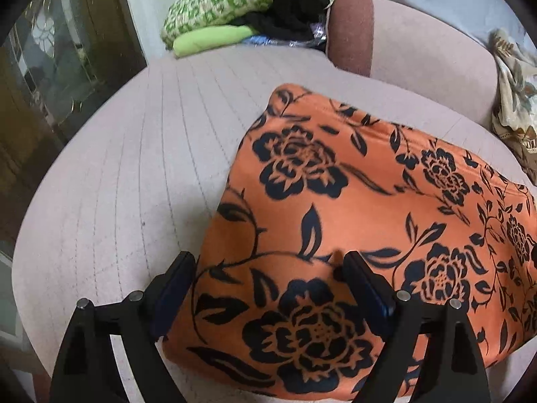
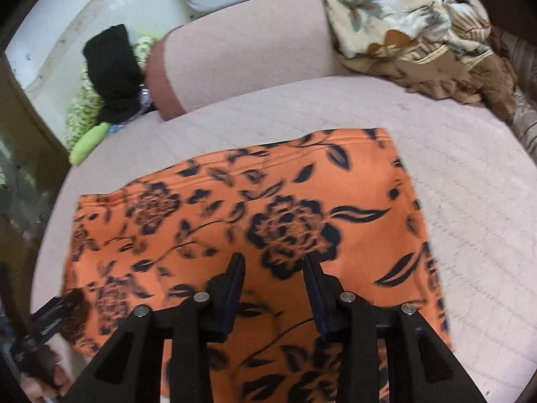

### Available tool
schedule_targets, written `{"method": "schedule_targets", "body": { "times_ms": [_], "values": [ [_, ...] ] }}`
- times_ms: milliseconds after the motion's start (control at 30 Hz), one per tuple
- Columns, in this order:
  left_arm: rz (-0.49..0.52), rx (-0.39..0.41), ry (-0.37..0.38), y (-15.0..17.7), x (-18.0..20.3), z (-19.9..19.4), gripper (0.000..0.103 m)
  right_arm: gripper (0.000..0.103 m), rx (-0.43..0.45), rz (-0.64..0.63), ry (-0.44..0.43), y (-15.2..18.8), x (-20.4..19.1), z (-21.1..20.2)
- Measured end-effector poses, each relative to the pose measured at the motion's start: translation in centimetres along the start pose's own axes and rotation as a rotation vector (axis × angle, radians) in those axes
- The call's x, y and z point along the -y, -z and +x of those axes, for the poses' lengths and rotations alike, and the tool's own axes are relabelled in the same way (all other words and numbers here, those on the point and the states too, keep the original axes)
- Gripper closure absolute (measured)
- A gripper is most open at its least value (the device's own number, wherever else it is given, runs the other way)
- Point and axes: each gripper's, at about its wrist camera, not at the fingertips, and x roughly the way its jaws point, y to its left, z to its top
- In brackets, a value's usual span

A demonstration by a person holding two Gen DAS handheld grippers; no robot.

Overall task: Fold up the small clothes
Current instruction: 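Smooth the folded blouse flat with both grippers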

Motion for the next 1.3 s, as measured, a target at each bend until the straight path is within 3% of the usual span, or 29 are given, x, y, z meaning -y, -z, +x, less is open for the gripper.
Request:
{"method": "schedule_targets", "body": {
  "times_ms": [67, 300, 433, 667, 1300],
  "values": [
    [0.01, 0.019, -0.002, -0.6, 0.8, -0.2, 0.013, 0.063, -0.021, -0.021, -0.038, 0.3, -0.7, 0.0],
    [0.072, 0.126, 0.017, -1.3, 2.1, -3.0, 0.013, 0.063, -0.124, -0.139, 0.022, 2.1, -2.8, 2.7],
    [0.086, 0.146, 0.039, -1.4, 2.5, -3.5, 0.013, 0.062, -0.104, -0.177, 0.049, 2.1, -3.7, 3.3],
    [0.106, 0.163, 0.06, -1.2, 2.9, -3.9, 0.013, 0.062, -0.002, -0.118, 0.034, 1.2, -2.8, 1.3],
    [0.122, 0.191, 0.066, -0.7, 3.1, -4.8, 0.013, 0.062, -0.029, -0.15, 0.023, 1.3, -3.8, 1.8]
  ]
}}
